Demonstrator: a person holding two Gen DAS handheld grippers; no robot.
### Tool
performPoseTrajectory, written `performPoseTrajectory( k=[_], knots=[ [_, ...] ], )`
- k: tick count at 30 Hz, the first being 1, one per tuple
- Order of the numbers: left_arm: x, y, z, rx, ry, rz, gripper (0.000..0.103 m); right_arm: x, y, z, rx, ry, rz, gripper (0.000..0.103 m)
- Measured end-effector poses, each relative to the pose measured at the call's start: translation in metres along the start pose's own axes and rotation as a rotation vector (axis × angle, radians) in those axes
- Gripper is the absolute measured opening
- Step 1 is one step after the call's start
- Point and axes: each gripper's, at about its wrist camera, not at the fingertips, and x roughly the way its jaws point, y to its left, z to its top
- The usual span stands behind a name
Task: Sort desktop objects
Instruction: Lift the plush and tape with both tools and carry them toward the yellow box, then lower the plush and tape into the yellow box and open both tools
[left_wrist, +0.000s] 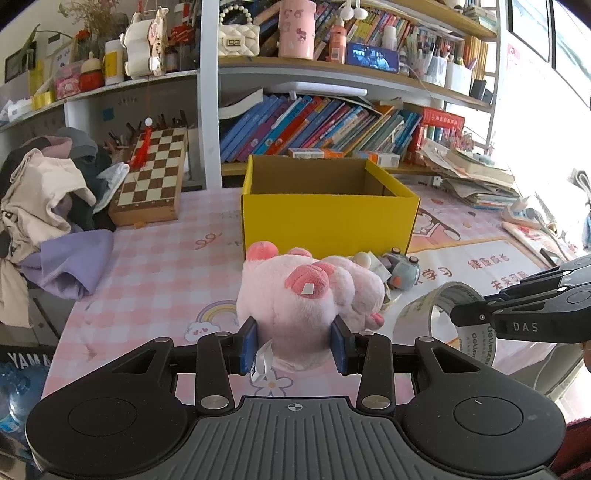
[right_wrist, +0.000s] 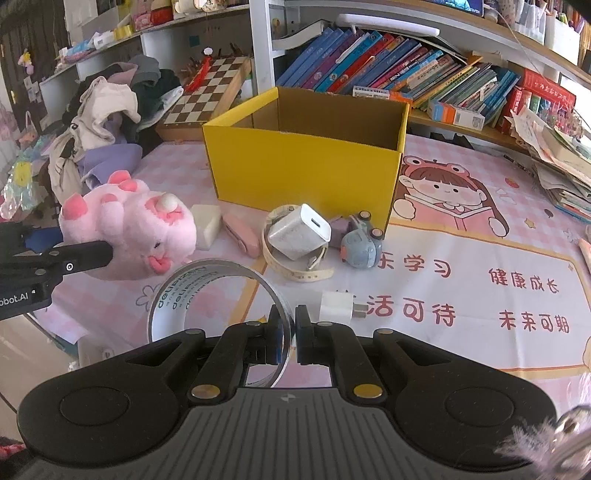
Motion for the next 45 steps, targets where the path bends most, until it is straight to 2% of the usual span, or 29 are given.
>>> performPoseTrajectory(
  k=[14,32,45],
  knots=[
    [0.012,-0.001,0.028,0.015,-0.054,-0.017,0.038,0.001,-0.013,0.042,-0.006,-0.068,0.004,0.006],
    [0.057,-0.003,0.097,0.038,-0.125,0.006,0.038,0.022,-0.057,0.13,-0.058,-0.182,-0.002,0.007],
    [0.113,-0.007,0.144,0.094,-0.113,0.047,0.038,0.072,-0.093,0.193,-0.108,-0.214,-0.008,0.007]
  ],
)
